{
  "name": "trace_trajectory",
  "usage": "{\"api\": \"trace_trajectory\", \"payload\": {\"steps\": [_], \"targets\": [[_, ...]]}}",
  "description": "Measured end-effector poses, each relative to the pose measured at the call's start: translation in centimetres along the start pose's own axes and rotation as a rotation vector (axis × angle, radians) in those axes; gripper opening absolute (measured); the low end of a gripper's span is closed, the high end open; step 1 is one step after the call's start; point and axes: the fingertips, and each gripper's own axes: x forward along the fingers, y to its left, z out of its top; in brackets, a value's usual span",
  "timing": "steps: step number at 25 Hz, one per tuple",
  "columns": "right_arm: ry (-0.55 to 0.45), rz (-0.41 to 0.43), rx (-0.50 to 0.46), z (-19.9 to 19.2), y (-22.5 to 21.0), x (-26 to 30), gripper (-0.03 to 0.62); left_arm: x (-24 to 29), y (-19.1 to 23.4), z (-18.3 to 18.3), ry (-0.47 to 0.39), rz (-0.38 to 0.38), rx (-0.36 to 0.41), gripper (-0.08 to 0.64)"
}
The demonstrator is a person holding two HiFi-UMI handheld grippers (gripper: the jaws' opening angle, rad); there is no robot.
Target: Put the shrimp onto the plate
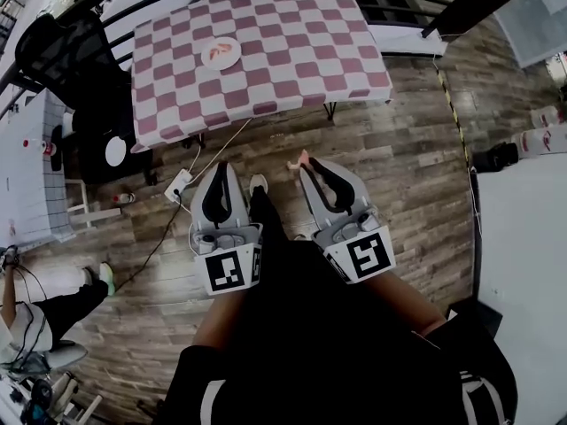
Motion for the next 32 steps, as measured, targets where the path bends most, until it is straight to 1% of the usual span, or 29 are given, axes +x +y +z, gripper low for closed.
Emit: {"api": "trace_trajectory", "payload": {"steps": [6,10,14,17,22,25,27,32], "targets": [[0.046,0.013,-0.024,0.3,-0.2,5.2,0.048,3.7,4.8,-0.2,0.011,0.038,-0.012,0.009],[0.052,0.003,-0.03,1.1,-0.9,8.6,0.049,6.5,7.0,0.0,0.009,0.039,-0.027,0.009],[0.065,-0.016,-0.056,1.6,-1.1,11.7,0.049,8.9,8.9,-0.3,0.02,0.02,-0.036,0.009],[0.057,-0.024,-0.059,2.1,-1.4,14.1,0.049,10.8,10.6,-0.4,0.026,0.009,-0.043,0.009],[0.043,-0.055,-0.063,2.9,-2.0,17.6,0.049,14.0,12.7,0.0,0.012,-0.032,-0.043,0.009],[0.045,-0.065,-0.079,2.9,-2.2,19.5,0.049,15.5,13.8,-0.1,0.003,-0.042,-0.049,0.009],[0.051,-0.073,-0.079,2.9,-2.5,20.7,0.049,16.3,14.2,-0.5,0.006,-0.054,-0.058,0.009],[0.054,-0.09,-0.092,3.5,-3.0,22.6,0.049,18.2,13.9,-1.9,0.035,-0.109,-0.084,0.009]]}}
